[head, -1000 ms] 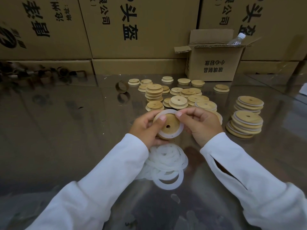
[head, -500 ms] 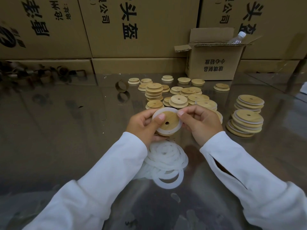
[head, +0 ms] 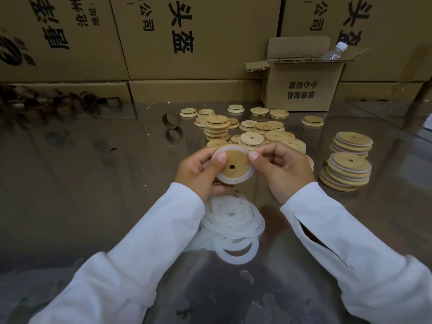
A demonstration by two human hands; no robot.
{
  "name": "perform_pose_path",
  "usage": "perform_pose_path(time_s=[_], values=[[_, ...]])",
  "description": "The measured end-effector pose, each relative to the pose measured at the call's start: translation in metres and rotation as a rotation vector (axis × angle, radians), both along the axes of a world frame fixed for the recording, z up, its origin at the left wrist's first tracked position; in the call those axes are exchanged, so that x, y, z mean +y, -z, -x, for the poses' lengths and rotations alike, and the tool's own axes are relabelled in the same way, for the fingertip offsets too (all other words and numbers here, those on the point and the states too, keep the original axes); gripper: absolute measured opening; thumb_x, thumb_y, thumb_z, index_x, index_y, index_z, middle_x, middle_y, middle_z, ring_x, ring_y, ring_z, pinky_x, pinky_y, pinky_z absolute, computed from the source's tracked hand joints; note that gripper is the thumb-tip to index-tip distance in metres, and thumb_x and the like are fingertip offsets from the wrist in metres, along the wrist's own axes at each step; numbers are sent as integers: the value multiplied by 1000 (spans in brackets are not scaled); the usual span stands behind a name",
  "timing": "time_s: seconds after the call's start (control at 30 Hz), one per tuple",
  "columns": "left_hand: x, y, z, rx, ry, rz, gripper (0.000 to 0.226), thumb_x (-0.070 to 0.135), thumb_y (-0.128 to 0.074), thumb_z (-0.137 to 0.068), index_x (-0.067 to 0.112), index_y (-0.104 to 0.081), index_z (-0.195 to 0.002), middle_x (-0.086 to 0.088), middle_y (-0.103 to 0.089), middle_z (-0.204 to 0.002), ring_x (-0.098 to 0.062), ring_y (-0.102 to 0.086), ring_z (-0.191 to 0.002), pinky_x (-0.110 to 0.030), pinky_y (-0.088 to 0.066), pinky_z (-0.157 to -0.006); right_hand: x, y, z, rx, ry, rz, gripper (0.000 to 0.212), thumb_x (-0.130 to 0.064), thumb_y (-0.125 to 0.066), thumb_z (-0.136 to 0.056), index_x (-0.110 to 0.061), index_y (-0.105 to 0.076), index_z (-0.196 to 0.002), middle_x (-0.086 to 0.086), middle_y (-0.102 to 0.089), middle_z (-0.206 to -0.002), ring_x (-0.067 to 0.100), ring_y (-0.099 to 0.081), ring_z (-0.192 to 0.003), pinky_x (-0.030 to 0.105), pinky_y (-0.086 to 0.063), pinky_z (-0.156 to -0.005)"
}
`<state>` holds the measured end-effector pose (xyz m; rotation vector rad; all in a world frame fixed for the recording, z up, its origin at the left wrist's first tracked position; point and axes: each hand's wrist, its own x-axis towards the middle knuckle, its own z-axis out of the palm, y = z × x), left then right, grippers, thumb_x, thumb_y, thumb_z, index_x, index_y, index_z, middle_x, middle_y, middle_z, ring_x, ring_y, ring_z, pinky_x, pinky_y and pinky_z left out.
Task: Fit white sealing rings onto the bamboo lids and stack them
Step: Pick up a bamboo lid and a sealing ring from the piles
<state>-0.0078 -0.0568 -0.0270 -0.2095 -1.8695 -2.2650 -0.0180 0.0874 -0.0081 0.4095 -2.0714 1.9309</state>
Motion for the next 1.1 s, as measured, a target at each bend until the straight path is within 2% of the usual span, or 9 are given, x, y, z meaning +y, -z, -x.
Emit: perform_pose_path(time_s=[0.2,0.4,0.47,0.57,0.7,0.8,0.87,0.97,1.1], values=[[-2,-2,1,-31,12,-29,17,17,-53,-90,15,-67,-99,-7,-72,-90,-24,-70,-85,-30,-56,-62,-4,2,-1,31,39,-26,19,-6,-65,-81,-19,-62,-69,-6,-61,-68,3,-55,-63,12,-47,-65],[1,-1,1,-29,-28,-17,14,16,-55,-90,12,-66,-95,-7,-72,-84,-25,-70,-80,-34,-58,-61,-5,8,-1,-11,131,-18,13,-14,-67,-81,-24,-64,-73,-6,-65,-71,-1,-58,-64,7,-46,-62],[3,-1,1,-43,-50,-27,12,16,-55,-89,12,-66,-91,-6,-71,-81,-24,-70,-79,-35,-58,-61,-7,13,-1,-72,185,-8,10,-20,-66,-82,-25,-62,-75,-2,-66,-74,7,-62,-71,17,-49,-67],[4,-2,2,-79,-69,-67,11,17,-53,-90,12,-63,-88,-10,-68,-88,-24,-69,-81,-35,-59,-62,-14,20,-2,-111,221,-27,10,-20,-64,-82,-24,-60,-73,-2,-65,-76,17,-64,-77,27,-51,-73],[4,-3,2,-143,1,-135,11,15,-52,-91,10,-62,-92,-12,-67,-90,-23,-70,-77,-37,-59,-64,-15,20,0,-140,246,-8,13,-18,-63,-82,-23,-61,-70,-3,-65,-75,21,-65,-81,33,-51,-78],[0,-2,2,-173,21,-63,10,11,-55,-88,11,-63,-96,-11,-68,-93,-27,-68,-86,-39,-59,-67,-13,20,1,-151,253,-30,14,-18,-64,-82,-23,-61,-69,-7,-63,-71,16,-63,-77,41,-54,-79],[-3,-1,3,-172,7,30,11,9,-60,-85,12,-64,-95,-10,-70,-92,-28,-67,-88,-39,-58,-71,-10,20,1,-91,248,-105,15,-18,-64,-83,-24,-60,-70,-10,-62,-70,8,-60,-72,36,-54,-74],[-6,-1,2,-113,-47,182,11,13,-65,-82,15,-67,-92,-10,-71,-90,-25,-67,-87,-38,-55,-80,-8,18,-2,39,213,-276,18,-20,-63,-84,-30,-57,-69,-15,-60,-69,-1,-57,-67,8,-44,-61],[-9,-1,0,23,-99,320,15,8,-64,-82,13,-67,-95,-7,-69,-90,-15,-65,-82,-23,-54,-75,-8,18,-3,71,172,-330,16,-20,-65,-82,-28,-59,-70,-16,-62,-71,-4,-58,-70,4,-44,-61]])
